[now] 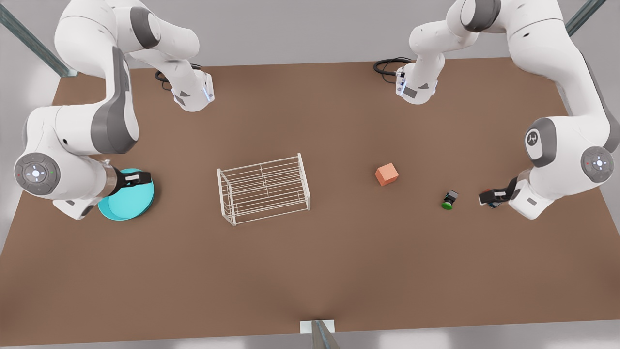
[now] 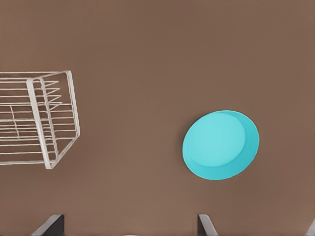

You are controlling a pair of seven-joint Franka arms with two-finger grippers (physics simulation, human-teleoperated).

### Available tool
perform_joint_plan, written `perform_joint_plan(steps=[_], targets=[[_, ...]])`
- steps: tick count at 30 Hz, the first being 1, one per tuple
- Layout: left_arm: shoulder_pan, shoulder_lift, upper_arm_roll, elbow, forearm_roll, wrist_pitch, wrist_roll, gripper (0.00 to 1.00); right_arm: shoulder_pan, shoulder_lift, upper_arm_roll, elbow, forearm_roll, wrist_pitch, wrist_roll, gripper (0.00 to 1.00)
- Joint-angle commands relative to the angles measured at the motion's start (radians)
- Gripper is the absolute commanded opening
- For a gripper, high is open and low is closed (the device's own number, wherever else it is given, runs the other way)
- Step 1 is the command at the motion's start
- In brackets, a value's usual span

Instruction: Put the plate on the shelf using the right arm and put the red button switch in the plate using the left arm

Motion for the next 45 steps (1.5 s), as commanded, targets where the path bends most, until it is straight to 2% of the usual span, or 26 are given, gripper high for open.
perform_joint_plan(steps=[1, 4, 6, 9, 12, 14, 16, 20, 22, 25, 28, 34, 36, 40, 42, 45], targets=[[-0.001, -0.003, -0.002, -0.003, 0.006, 0.092, 0.011, 1.0, -0.002, 0.001, 0.002, -0.006, -0.017, 0.032, -0.073, 1.0], [-0.016, 0.015, -0.006, 0.0, 0.008, 0.087, 0.019, 1.0, -0.002, 0.004, -0.004, -0.007, -0.002, 0.058, -0.071, 1.0], [-0.018, 0.026, -0.011, 0.01, -0.031, 0.127, 0.017, 1.0, -0.009, 0.009, -0.069, -0.123, 0.062, 0.181, -0.088, 1.0], [-0.033, 0.012, -0.012, -0.009, 0.04, 0.081, 0.143, 1.0, -0.089, 0.044, -0.09, -0.257, 0.154, 0.374, -0.148, 1.0], [-0.033, -0.031, -0.017, -0.11, 0.109, 0.092, 0.241, 1.0, -0.107, 0.07, -0.141, -0.291, 0.131, 0.392, -0.208, 1.0], [-0.033, -0.057, -0.017, -0.15, 0.123, 0.082, 0.384, 1.0, -0.192, 0.076, -0.144, -0.401, 0.182, 0.552, -0.321, 1.0], [-0.03, -0.072, -0.017, -0.201, 0.123, 0.116, 0.424, 1.0, -0.242, 0.084, -0.141, -0.429, 0.193, 0.578, -0.35, 1.0], [-0.021, -0.15, -0.009, -0.394, 0.123, 0.311, 0.524, 1.0, -0.368, 0.142, -0.144, -0.458, 0.266, 0.623, -0.608, 1.0], [-0.003, -0.154, -0.008, -0.408, 0.127, 0.332, 0.57, 1.0, -0.368, 0.012, -0.153, -0.699, 0.288, 0.8, -0.649, 1.0], [0.024, -0.181, 0.003, -0.504, 0.133, 0.446, 0.613, 1.0, -0.377, 0.018, -0.213, -0.737, 0.308, 0.828, -0.745, 1.0], [0.037, -0.172, 0.017, -0.54, 0.195, 0.483, 0.6, 1.0, -0.397, -0.026, -0.259, -0.897, 0.305, 1.017, -0.942, 1.0], [0.125, -0.121, 0.021, -0.561, 0.186, 0.501, 0.599, 1.0, -0.437, 0.05, -0.3, -0.843, 0.242, 1.115, -1.035, 1.0], [0.157, -0.112, 0.021, -0.56, 0.066, 0.491, 0.466, 1.0, -0.428, 0.099, -0.3, -0.831, 0.253, 1.115, -1.021, 1.0], [0.172, -0.104, 0.021, -0.555, 0.066, 0.489, 0.188, 1.0, -0.413, 0.135, -0.299, -0.829, 0.338, 1.113, -0.972, 1.0], [0.171, -0.094, 0.02, -0.549, 0.067, 0.489, 0.062, 1.0, -0.414, 0.13, -0.299, -0.831, 0.36, 1.098, -0.95, 1.0], [0.234, -0.068, 0.021, -0.523, 0.021, 0.504, -0.022, 1.0, -0.43, 0.112, -0.3, -0.834, 0.42, 0.965, -0.935, 1.0]])
